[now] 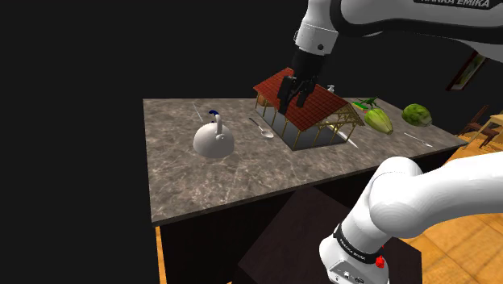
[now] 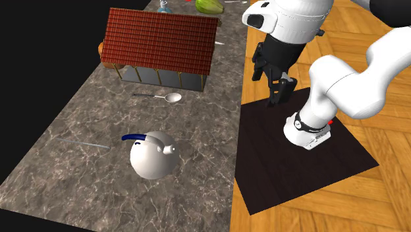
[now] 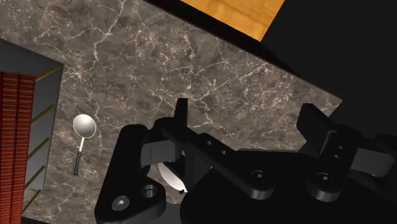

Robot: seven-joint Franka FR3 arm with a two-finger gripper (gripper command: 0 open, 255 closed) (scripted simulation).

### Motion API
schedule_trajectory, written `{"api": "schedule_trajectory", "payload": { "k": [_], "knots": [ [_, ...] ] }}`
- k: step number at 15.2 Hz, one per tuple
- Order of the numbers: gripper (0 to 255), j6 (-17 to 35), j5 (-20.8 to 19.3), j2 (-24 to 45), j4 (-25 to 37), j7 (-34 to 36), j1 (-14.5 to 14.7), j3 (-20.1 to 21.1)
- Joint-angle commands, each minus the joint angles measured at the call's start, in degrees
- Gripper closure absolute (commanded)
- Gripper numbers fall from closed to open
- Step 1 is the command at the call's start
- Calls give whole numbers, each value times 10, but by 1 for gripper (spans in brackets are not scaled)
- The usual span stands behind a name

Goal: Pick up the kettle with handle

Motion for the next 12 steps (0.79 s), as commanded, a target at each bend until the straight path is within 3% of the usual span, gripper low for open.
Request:
{"api": "schedule_trajectory", "payload": {
  "k": [1, 12],
  "knots": [
    [0, 0, 0, 0, 0, 0, 0, 0],
    [0, 170, 2, 222, 68, 57, -23, 3]
  ]
}}
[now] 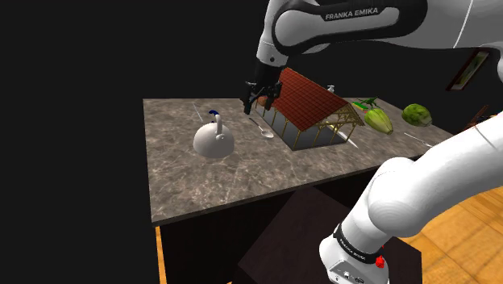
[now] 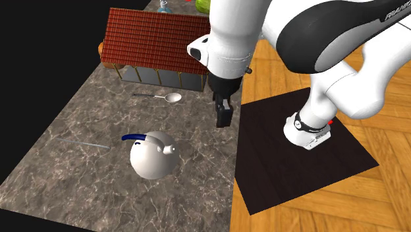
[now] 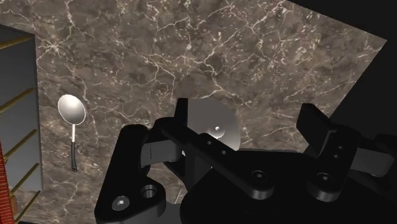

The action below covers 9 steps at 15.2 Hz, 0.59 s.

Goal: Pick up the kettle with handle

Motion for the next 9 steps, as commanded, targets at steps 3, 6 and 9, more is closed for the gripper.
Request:
{"api": "schedule_trajectory", "payload": {
  "k": [3, 6, 9],
  "knots": [
    [0, 48, -1, 86, 44, 20, -8, -1],
    [0, 76, -1, 149, 84, 35, -13, -4],
    [0, 97, -1, 213, 131, 48, -17, -7]
  ]
}}
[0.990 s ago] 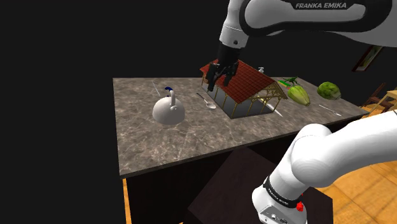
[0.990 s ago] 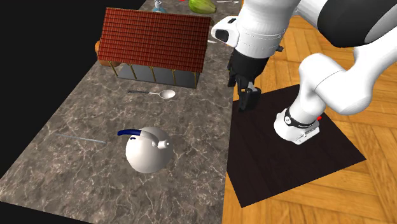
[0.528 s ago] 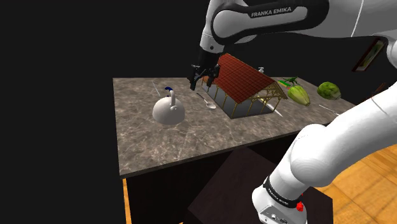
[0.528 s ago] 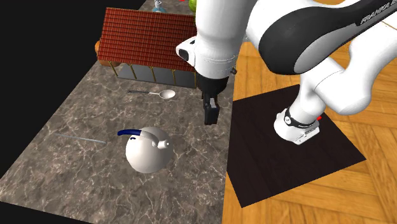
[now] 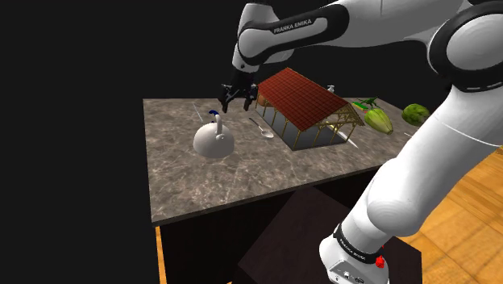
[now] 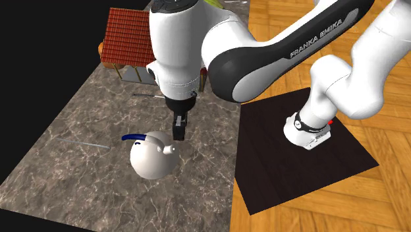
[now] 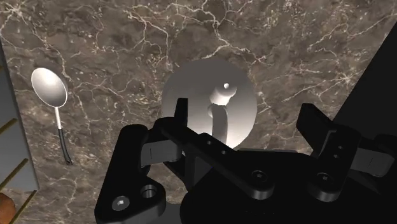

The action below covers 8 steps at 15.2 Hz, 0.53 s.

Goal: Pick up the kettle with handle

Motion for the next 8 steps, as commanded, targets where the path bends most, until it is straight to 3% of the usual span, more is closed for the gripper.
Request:
{"api": "schedule_trajectory", "payload": {
  "k": [1, 8],
  "knots": [
    [0, 16, 0, 44, 31, 7, -4, -4],
    [0, 37, 5, 195, 171, 34, -14, -14]
  ]
}}
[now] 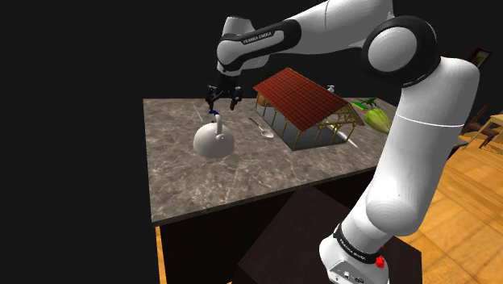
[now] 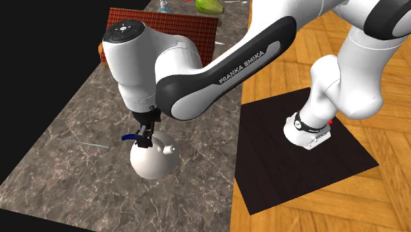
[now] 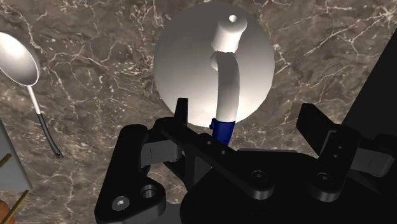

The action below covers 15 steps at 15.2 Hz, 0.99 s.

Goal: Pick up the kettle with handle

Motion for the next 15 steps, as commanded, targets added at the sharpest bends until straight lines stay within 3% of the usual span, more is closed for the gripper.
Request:
{"api": "schedule_trajectory", "payload": {
  "k": [1, 11, 12, 15],
  "knots": [
    [0, 6, 3, 42, 39, 4, -5, -4],
    [0, 56, 4, 73, 20, 5, -6, -5],
    [255, 55, 4, 72, 21, 5, -6, -5],
    [255, 55, 4, 73, 21, 5, -6, -5]
  ]
}}
